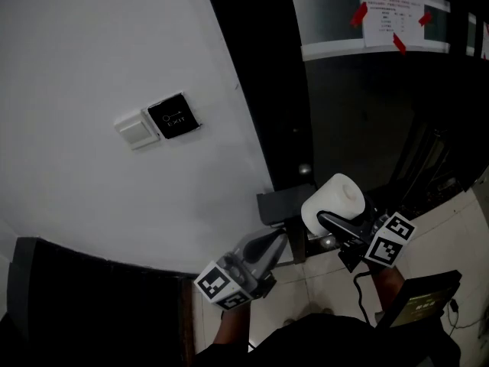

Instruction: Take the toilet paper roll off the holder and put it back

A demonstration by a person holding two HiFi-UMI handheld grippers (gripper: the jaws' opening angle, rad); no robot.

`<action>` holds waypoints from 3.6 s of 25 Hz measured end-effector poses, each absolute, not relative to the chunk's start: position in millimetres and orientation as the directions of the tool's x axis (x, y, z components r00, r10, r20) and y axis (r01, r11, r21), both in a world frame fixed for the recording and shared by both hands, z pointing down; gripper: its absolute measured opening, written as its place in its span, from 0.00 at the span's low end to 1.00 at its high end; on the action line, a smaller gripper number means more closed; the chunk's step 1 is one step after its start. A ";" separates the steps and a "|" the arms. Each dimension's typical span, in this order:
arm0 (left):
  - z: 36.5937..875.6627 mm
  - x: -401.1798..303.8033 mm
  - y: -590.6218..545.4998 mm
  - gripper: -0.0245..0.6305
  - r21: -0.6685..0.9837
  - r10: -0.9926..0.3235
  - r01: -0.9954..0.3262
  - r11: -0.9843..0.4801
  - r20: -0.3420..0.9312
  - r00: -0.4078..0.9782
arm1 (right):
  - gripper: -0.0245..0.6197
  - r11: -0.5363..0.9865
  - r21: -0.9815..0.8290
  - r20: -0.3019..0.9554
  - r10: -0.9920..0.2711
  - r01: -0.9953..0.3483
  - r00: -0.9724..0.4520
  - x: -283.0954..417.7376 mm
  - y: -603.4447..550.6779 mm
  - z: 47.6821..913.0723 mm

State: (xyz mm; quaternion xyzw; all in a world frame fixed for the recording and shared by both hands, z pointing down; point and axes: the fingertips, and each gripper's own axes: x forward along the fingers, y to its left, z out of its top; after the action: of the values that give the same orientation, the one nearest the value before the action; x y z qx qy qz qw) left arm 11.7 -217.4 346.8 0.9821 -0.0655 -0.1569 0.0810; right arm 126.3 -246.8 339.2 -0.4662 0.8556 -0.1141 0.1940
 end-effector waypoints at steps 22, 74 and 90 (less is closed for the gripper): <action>345.2 15.8 -211.2 0.04 0.188 -0.142 -0.085 -0.979 -0.315 0.938 | 0.77 0.555 -0.392 -0.253 -0.832 -0.734 -0.494 124.8 -236.2 339.9; 385.2 -6.4 -205.1 0.04 0.218 -0.233 -0.186 -0.958 -0.214 0.949 | 0.77 0.303 -0.953 -0.301 -0.933 0.021 -0.196 168.1 -325.6 546.5; 378.5 -16.4 -202.2 0.04 0.224 -0.255 -0.205 -0.953 -0.226 0.940 | 0.77 0.309 -0.951 -0.287 -0.911 -0.029 -0.297 97.7 -320.5 548.2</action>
State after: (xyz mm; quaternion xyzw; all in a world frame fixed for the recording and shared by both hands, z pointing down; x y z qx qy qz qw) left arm -16.4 -202.2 378.5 0.9800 -0.1173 -0.1270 0.0989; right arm 97.7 -320.5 548.2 -0.3579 0.6566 -0.4663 0.4726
